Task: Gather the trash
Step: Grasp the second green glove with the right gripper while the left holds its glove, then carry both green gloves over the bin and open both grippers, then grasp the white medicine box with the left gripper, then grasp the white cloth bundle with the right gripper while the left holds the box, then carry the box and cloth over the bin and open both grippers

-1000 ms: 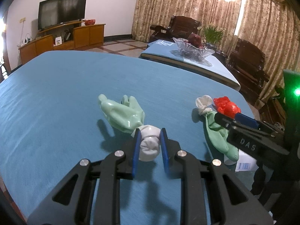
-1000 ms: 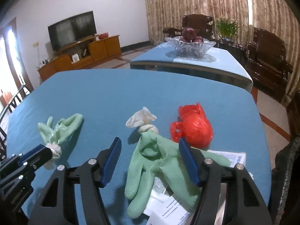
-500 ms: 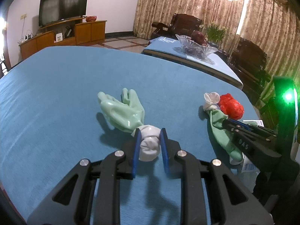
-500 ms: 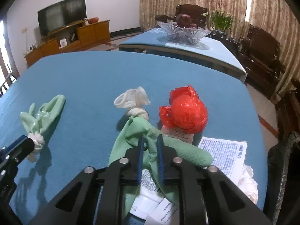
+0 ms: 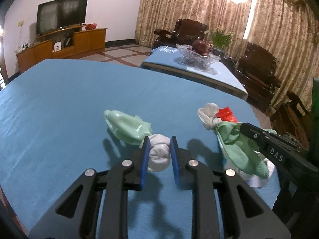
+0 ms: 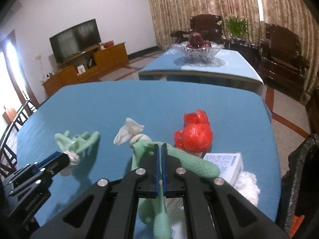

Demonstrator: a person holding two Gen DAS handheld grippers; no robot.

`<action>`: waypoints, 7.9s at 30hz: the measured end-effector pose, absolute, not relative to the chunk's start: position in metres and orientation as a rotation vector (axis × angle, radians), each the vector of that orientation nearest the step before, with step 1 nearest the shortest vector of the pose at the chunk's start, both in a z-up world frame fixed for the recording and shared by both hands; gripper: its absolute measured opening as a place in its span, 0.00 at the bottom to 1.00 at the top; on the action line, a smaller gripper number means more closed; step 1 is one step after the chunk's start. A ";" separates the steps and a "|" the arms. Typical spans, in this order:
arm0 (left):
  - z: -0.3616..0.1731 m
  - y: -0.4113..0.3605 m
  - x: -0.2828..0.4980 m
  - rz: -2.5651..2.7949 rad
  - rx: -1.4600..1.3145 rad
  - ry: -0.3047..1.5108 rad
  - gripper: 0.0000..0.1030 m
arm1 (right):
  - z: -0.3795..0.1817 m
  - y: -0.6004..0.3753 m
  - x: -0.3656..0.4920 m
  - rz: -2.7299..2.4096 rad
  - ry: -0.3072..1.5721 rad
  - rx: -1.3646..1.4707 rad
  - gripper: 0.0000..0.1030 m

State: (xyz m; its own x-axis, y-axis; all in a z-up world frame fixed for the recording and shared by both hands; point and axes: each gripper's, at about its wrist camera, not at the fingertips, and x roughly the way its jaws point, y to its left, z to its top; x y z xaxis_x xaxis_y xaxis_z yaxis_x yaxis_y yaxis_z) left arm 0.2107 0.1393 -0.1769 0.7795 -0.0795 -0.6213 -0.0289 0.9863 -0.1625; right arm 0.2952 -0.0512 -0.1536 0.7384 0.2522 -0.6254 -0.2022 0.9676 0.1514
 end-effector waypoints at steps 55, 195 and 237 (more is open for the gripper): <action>-0.092 -0.136 0.162 -0.590 -0.025 0.528 0.18 | -0.053 -0.309 0.153 -0.111 0.465 0.132 0.02; -0.191 0.105 0.184 -0.011 -0.079 0.651 0.46 | -0.190 -0.114 0.265 0.070 0.638 -0.015 0.82; -0.131 0.056 0.158 -0.076 -0.024 0.548 0.46 | -0.121 -0.132 0.231 0.201 0.604 0.047 0.31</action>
State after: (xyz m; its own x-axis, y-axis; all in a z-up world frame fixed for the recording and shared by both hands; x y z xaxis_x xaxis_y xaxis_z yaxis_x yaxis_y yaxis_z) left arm 0.1577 0.0557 -0.1313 0.8507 -0.0785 -0.5198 0.0655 0.9969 -0.0433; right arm 0.2307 -0.1320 -0.1213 0.8045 0.2012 -0.5588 -0.1736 0.9794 0.1027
